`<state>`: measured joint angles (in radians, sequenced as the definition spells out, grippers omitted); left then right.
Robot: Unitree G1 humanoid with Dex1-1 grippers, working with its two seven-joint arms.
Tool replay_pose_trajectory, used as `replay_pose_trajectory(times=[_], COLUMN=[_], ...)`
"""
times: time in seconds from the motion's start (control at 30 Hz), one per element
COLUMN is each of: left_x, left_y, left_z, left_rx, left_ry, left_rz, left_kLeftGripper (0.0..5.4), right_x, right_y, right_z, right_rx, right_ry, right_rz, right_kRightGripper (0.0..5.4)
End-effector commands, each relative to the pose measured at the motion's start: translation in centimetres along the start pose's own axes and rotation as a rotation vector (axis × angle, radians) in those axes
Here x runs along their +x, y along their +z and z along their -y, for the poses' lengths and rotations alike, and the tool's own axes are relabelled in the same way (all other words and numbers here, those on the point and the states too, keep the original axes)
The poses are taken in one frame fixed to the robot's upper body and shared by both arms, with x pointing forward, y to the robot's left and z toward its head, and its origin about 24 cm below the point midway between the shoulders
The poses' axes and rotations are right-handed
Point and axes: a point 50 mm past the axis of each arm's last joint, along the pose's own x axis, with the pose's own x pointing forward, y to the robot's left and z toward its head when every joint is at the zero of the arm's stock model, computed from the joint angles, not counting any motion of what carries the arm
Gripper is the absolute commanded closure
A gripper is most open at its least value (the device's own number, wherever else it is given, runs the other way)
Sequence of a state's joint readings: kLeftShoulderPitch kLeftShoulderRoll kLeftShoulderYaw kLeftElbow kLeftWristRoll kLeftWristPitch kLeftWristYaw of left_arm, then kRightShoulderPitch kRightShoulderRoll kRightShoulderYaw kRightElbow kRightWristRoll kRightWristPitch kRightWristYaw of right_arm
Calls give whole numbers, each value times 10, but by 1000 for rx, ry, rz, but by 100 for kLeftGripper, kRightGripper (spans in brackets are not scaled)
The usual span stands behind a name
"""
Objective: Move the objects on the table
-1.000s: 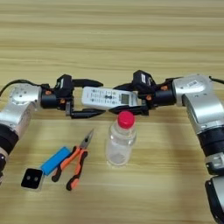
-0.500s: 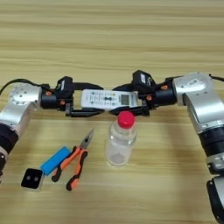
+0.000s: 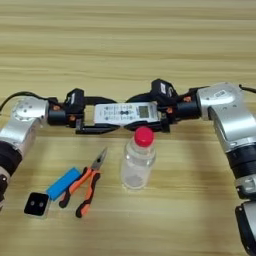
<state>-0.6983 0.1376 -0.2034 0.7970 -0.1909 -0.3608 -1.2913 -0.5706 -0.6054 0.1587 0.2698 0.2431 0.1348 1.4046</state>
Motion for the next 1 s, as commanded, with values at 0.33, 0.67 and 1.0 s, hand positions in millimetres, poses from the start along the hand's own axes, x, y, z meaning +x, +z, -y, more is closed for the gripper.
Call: replay_pose_trajectory(times=[0.33,0.67,1.0], left_x=[3,2,-4], left_y=[4,2,-2], left_z=[-4,-4,-4], left_rx=[27,23,13], left_ry=[12,18,38], left_rz=[-8,-12,-22], left_kLeftGripper=[254,254,254], right_x=[1,0,-4], right_y=[7,10,12], right_z=[3,4,13], right_rx=[-33,-39,-46], right_ry=[6,2,-65], right_rz=[20,33,55], right_kRightGripper=[27,0,0])
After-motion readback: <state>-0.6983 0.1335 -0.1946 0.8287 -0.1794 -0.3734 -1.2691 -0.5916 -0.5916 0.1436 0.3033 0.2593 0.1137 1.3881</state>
